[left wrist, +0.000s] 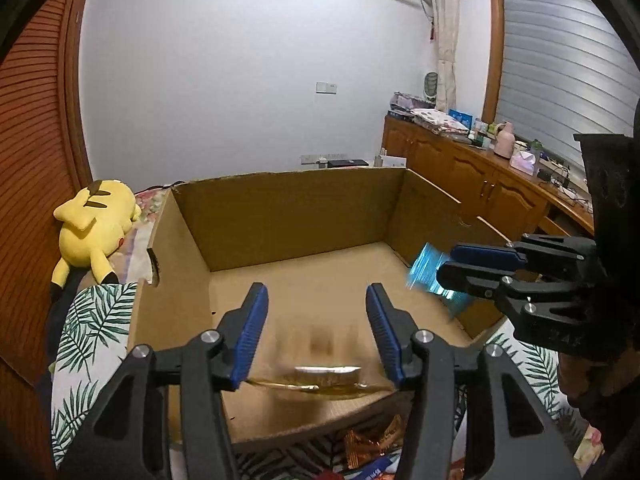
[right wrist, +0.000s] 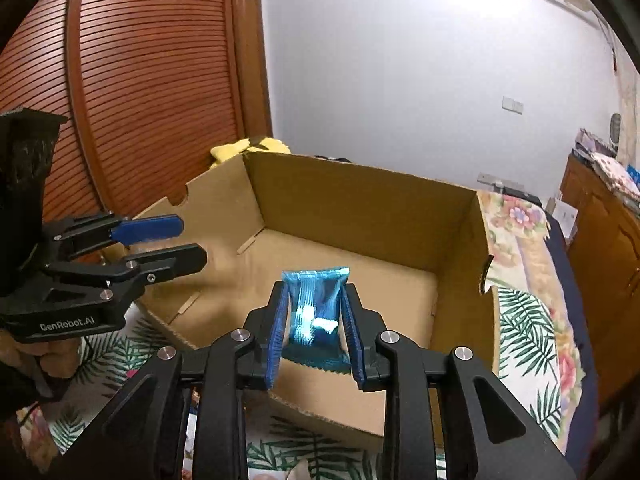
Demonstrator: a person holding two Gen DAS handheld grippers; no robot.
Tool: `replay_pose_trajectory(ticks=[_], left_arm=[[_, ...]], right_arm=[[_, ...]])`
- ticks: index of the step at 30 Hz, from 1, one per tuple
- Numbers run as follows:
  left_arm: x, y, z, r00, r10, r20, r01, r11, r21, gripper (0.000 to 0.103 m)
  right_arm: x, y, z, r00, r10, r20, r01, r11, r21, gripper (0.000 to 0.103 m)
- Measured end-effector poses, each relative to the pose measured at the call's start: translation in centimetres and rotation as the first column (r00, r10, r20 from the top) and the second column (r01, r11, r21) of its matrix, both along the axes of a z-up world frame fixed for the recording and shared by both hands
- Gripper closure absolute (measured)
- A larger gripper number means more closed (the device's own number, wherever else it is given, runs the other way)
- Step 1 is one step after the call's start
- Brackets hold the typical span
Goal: Organize snacks
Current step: 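Carry both snacks into the cardboard box and open both tools, then move both tools back over the remaining snack pile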
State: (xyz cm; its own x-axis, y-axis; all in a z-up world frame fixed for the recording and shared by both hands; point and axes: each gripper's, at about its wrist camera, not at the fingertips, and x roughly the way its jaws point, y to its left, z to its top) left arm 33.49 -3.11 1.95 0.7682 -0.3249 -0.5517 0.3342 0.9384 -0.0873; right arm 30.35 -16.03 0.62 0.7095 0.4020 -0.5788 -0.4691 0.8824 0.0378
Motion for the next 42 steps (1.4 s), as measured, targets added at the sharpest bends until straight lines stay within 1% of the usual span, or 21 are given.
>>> replay_pose_trajectory(ticks=[3, 4, 5, 6, 11, 15, 18, 24, 27, 32, 37, 42], left_arm=[[0.0, -0.1, -0.1, 1.000, -0.001, -0.002, 0.001, 1.000, -0.003, 0.045], [-0.1, -0.1, -0.1, 1.000, 0.001, 0.000, -0.001, 1.000, 0.000, 0.043], [-0.2, -0.1, 0.0, 1.000, 0.003, 0.002, -0.003, 1.000, 0.003, 0.042], [-0.3, -0.1, 0.0, 1.000, 0.004, 0.003, -0.004, 1.000, 0.007, 0.042], [-2.2, 0.4, 0.8, 1.000, -0.004, 0.015, 0.004, 1.000, 0.002, 0.042], [-4.8, 1.0, 1.4, 1.000, -0.017, 0.024, 0.017, 1.000, -0.006, 0.040], [-7.1, 1.5, 1.2, 0.999, -0.028, 0.020, 0.029, 1.000, -0.006, 0.040], [-11.0, 1.6, 0.4, 0.999, -0.044, 0.014, 0.044, 0.999, 0.012, 0.039], [-12.9, 1.9, -0.6, 0.999, -0.052, -0.005, 0.052, 0.999, 0.002, 0.039], [-15.5, 1.8, -2.0, 0.998, -0.057, -0.024, 0.058, 0.998, 0.008, 0.039], [-16.7, 2.0, -3.3, 0.996, -0.056, -0.067, 0.056, 0.998, -0.007, 0.039], [-18.0, 2.2, -3.6, 0.996, -0.050, -0.079, 0.049, 0.999, -0.010, 0.039]], right_arm=[[0.3, -0.2, -0.3, 1.000, 0.003, -0.016, -0.003, 1.000, 0.013, 0.071], [0.4, -0.2, -0.3, 1.000, 0.001, -0.019, -0.001, 1.000, 0.012, 0.067], [0.5, -0.2, -0.2, 1.000, -0.002, -0.019, 0.003, 1.000, 0.011, 0.061], [0.4, -0.3, -0.2, 1.000, -0.006, -0.018, 0.007, 1.000, 0.011, 0.059], [-1.4, -0.5, 0.8, 1.000, -0.008, 0.001, 0.008, 0.999, 0.038, 0.059], [-5.0, -1.3, 1.8, 1.000, -0.010, 0.024, 0.009, 0.999, 0.052, 0.058], [-8.2, -2.1, 1.8, 1.000, -0.016, 0.024, 0.014, 0.998, 0.064, 0.057], [-12.5, -3.4, 0.0, 0.998, -0.053, -0.017, 0.055, 0.995, 0.089, 0.055], [-14.0, -3.9, -1.2, 0.997, -0.061, -0.045, 0.065, 0.994, 0.088, 0.055], [-16.2, -5.2, -3.4, 0.991, -0.093, -0.095, 0.101, 0.991, 0.084, 0.055], [-18.1, -5.9, -4.4, 0.988, -0.109, -0.112, 0.120, 0.989, 0.092, 0.053], [-19.6, -5.5, -5.5, 0.988, -0.098, -0.120, 0.111, 0.988, 0.103, 0.051]])
